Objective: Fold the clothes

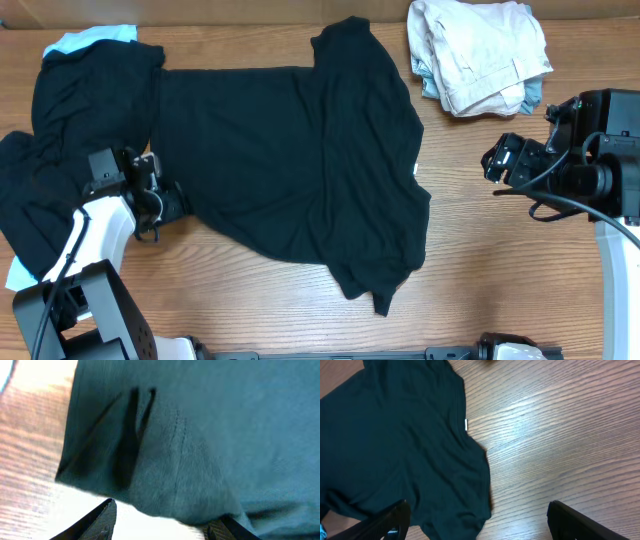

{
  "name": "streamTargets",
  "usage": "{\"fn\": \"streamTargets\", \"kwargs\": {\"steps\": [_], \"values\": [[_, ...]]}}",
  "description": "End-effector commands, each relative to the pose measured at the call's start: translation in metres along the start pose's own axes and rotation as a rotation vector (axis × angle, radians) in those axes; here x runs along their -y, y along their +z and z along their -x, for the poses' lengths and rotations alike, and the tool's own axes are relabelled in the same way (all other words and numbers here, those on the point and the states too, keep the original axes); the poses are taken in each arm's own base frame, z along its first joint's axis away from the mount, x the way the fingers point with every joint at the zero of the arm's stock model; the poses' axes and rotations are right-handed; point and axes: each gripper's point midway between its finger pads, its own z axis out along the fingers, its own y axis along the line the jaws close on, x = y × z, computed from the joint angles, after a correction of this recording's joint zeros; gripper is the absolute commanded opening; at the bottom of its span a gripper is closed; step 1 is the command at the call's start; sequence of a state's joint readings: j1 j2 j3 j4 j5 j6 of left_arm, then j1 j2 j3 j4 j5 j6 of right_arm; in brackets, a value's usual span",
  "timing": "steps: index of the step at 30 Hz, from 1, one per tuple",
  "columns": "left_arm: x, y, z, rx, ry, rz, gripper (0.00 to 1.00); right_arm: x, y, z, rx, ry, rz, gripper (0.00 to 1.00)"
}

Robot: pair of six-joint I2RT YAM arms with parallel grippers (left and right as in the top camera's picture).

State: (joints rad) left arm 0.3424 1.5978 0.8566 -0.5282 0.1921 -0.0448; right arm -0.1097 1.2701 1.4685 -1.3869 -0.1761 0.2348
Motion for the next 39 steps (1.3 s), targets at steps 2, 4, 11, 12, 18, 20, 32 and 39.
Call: {"fn": "streamTargets", "kwargs": {"steps": [2,4,11,12,18,20,32,39], "values": [[0.009,-0.016,0.032,0.064,0.012,-0.017,0.57,-0.005,-0.006,0.006,0.026,-0.016,0.012,0.91],[0.01,-0.02,0.037,0.073,0.014,-0.017,0.57,-0.005,-0.006,0.006,0.026,-0.016,0.012,0.91],[0.012,-0.023,0.047,0.109,0.024,-0.02,0.58,-0.005,-0.006,0.006,0.027,-0.017,0.013,0.91],[0.013,-0.023,0.049,0.116,0.026,-0.024,0.58,-0.005,-0.006,0.007,0.029,-0.017,0.013,0.91],[0.029,-0.022,0.049,0.116,0.005,-0.067,0.58,-0.005,-0.006,0.007,0.03,-0.017,0.014,0.91],[0.034,-0.021,0.048,0.111,-0.045,-0.081,0.61,-0.005,-0.006,0.007,0.031,-0.017,0.014,0.91],[0.058,-0.024,0.044,0.075,-0.136,-0.217,0.66,-0.006,-0.006,0.008,0.036,-0.018,0.016,0.91],[0.055,-0.011,0.044,0.071,-0.144,-0.153,0.7,-0.006,-0.006,0.01,0.043,-0.02,0.017,0.91]]}}
